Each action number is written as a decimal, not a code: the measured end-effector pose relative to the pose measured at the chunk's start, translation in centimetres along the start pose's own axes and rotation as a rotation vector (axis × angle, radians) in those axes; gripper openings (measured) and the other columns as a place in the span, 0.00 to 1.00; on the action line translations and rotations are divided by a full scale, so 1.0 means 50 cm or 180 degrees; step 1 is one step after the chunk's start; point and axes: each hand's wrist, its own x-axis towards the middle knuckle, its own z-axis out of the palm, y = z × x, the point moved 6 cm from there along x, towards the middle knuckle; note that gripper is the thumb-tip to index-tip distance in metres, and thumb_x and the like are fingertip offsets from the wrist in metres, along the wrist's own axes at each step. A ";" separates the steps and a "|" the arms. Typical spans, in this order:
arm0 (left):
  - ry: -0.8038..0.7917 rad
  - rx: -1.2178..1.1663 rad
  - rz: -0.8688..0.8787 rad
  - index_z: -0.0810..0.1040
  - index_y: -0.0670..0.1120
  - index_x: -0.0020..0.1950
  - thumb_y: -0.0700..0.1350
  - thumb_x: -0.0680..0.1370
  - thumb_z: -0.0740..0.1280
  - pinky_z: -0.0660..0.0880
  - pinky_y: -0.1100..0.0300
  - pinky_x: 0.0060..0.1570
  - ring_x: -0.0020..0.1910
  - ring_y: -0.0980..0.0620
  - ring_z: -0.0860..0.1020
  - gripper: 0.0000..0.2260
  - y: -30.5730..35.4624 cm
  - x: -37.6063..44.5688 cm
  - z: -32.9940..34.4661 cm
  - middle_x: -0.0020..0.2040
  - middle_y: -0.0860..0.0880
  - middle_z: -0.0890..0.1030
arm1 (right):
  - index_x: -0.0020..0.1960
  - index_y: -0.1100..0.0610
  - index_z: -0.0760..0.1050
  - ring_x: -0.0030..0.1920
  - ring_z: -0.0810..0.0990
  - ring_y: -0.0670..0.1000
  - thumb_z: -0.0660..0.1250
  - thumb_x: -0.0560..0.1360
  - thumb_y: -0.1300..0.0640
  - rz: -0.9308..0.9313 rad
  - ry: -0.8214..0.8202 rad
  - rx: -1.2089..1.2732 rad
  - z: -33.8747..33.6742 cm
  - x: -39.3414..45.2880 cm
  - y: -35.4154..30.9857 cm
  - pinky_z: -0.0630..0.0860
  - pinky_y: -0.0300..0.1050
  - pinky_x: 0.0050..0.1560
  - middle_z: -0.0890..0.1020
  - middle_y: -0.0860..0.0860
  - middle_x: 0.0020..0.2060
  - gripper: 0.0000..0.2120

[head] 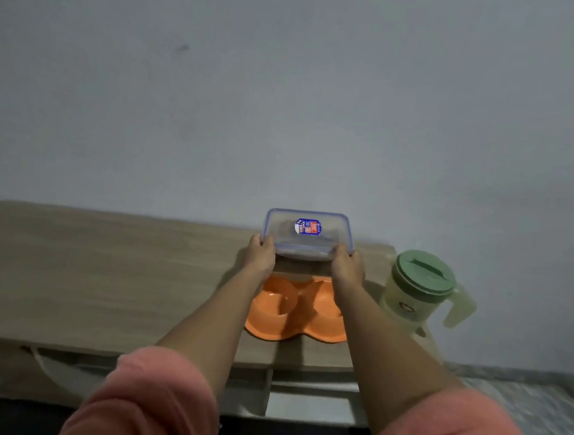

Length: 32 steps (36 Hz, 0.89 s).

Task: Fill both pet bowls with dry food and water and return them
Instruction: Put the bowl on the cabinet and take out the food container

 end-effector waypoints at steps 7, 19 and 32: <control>0.0287 -0.0084 -0.0245 0.74 0.42 0.61 0.56 0.75 0.53 0.73 0.49 0.60 0.57 0.40 0.76 0.24 -0.039 0.148 0.070 0.58 0.39 0.78 | 0.55 0.61 0.73 0.56 0.76 0.60 0.60 0.77 0.50 0.0042 -0.0280 -0.0318 0.067 0.170 0.035 0.73 0.54 0.58 0.78 0.60 0.54 0.15; 0.0459 0.0070 -0.0499 0.75 0.50 0.62 0.64 0.63 0.51 0.74 0.44 0.62 0.58 0.40 0.78 0.35 -0.190 0.334 0.114 0.58 0.42 0.80 | 0.56 0.61 0.72 0.53 0.76 0.57 0.61 0.78 0.51 0.0253 -0.0560 -0.0516 0.128 0.290 0.102 0.73 0.52 0.56 0.78 0.60 0.54 0.14; 0.0695 0.0591 -0.1148 0.79 0.44 0.51 0.52 0.66 0.55 0.78 0.39 0.53 0.50 0.36 0.80 0.22 -0.245 0.448 0.113 0.52 0.37 0.81 | 0.52 0.62 0.76 0.49 0.75 0.56 0.59 0.79 0.47 0.0165 -0.0209 -0.0968 0.121 0.358 0.128 0.70 0.45 0.51 0.80 0.59 0.51 0.19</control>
